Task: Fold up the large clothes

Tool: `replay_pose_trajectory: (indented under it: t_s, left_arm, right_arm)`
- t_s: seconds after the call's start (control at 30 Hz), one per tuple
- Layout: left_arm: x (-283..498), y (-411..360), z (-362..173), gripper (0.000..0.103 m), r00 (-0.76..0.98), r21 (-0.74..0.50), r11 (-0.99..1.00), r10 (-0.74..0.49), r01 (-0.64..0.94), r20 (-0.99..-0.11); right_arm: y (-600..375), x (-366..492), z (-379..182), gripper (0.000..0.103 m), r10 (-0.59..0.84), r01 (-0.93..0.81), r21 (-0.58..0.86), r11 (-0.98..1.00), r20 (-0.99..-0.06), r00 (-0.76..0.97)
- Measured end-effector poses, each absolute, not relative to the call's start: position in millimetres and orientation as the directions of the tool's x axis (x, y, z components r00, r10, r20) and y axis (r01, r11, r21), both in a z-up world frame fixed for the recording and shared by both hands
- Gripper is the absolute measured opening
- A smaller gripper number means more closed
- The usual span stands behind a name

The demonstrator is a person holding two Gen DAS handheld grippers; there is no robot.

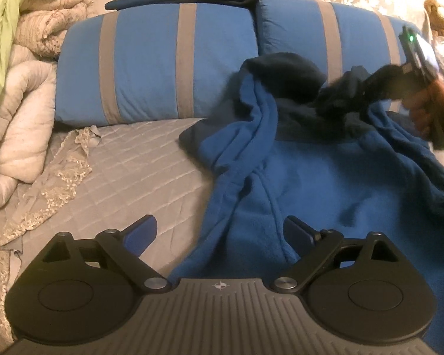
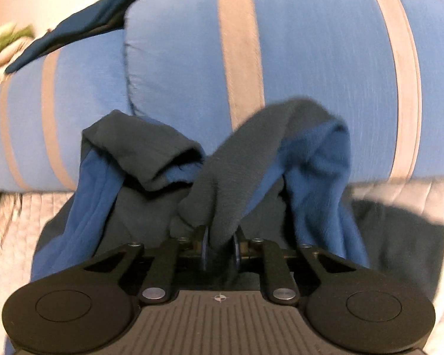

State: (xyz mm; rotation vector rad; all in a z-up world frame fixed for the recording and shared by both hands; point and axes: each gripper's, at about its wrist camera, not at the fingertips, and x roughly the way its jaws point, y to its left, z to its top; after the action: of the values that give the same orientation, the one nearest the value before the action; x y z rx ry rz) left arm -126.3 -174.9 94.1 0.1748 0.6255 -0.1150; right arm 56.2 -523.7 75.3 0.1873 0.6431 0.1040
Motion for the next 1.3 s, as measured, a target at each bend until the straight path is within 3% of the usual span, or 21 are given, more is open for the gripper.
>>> replay_pose_trajectory:
  t_s: [0.43,0.57,0.7,0.83,1.03,1.07,1.1,1.17,1.3]
  left_arm:
    - [-125.2,-176.1,94.5,0.094,0.806,0.146,0.978,-0.035,0.15,-0.591]
    - [-125.2,-176.6,94.2,0.094,0.807,0.152,0.977,-0.033,0.151,-0.59]
    - [-124.8,-174.6,94.2,0.094,0.807,0.143,0.979,-0.032,0.143,-0.59]
    - [-126.5,-183.7,94.0,0.094,0.813,0.203,0.969,0.002,0.143,-0.582]
    - [-127.7,-190.9,92.1,0.094,0.818,0.27,0.95,0.027,0.158,-0.575]
    - [-127.1,-190.1,92.0,0.094,0.816,0.266,0.951,0.028,0.155,-0.577]
    - [-126.3,-189.8,91.8,0.094,0.815,0.266,0.952,0.031,0.152,-0.578]
    - [-125.0,-190.2,91.3,0.094,0.809,0.264,0.951,0.027,0.16,-0.587]
    - [-125.2,-191.7,91.1,0.094,0.811,0.277,0.948,0.037,0.157,-0.584]
  right_arm:
    - [-550.9,-10.1,167.8,0.018,-0.037,-0.146,-0.309,0.94,-0.518,0.854]
    - [-533.3,-46.5,168.9,0.018,-0.021,-0.215,-0.397,0.892,-0.513,0.858]
    - [-500.4,-86.0,141.9,0.017,0.096,-0.346,-0.363,0.865,-0.557,0.825]
    - [-461.8,-107.0,110.4,0.017,0.245,-0.456,-0.224,0.861,-0.603,0.759]
    - [-407.6,-104.0,77.8,0.02,0.354,-0.506,-0.079,0.859,-0.623,0.698]
    - [-403.1,-102.9,75.8,0.03,0.377,-0.511,-0.049,0.858,-0.614,0.693]
    - [-401.8,-104.1,74.4,0.058,0.394,-0.511,-0.027,0.859,-0.603,0.694]
    - [-397.9,-111.1,75.6,0.091,0.382,-0.484,-0.033,0.874,-0.569,0.729]
    - [-410.9,-127.7,84.5,0.095,0.386,-0.468,-0.019,0.884,-0.535,0.752]
